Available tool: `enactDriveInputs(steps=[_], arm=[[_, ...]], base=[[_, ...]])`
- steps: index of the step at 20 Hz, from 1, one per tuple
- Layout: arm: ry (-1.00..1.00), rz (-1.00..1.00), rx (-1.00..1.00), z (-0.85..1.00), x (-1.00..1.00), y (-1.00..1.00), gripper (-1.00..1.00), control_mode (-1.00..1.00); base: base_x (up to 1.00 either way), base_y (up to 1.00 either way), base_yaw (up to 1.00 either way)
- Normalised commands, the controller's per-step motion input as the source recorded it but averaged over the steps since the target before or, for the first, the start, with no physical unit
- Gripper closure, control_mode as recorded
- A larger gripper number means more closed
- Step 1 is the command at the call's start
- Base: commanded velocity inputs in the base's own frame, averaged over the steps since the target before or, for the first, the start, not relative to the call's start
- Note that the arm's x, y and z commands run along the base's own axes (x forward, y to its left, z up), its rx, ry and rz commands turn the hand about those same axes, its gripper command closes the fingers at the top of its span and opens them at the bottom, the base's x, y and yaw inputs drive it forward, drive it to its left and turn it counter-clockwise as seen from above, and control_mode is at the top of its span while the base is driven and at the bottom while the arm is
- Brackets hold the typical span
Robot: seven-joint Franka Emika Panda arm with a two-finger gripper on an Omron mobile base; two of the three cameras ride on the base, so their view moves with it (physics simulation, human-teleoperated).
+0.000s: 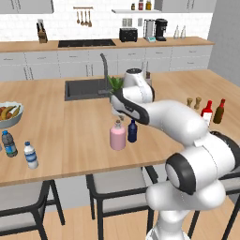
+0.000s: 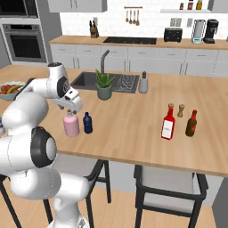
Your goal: Move the plastic bottles in the middle to the plastics group, and the glass bottles in the middle to the glass group.
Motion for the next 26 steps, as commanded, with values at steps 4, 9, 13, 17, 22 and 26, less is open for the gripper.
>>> enactDriveInputs(steps=[4,9,13,17,22,26], arm=[[0.06,-0.01,0.00,-0.05,0.12,0.31,-1.00,-1.00],[0.07,0.00,0.00,-0.05,0.23,0.26,-1.00,-1.00],[0.03,-0.02,0.01,-0.07,0.18,0.12,-1.00,-1.00],[0.02,0.00,0.01,-0.15,0.08,0.00,-1.00,-1.00],[0.00,0.00,0.05,-0.17,0.14,0.00,-1.00,-1.00],[0.00,0.00,0.06,-0.18,0.12,0.00,-1.00,-1.00]], base=[[0.00,0.00,0.00],[0.00,0.00,0.00],[0.00,0.00,0.00],[0.00,0.00,0.00],[0.00,0.00,0.00],[0.00,0.00,0.00]])
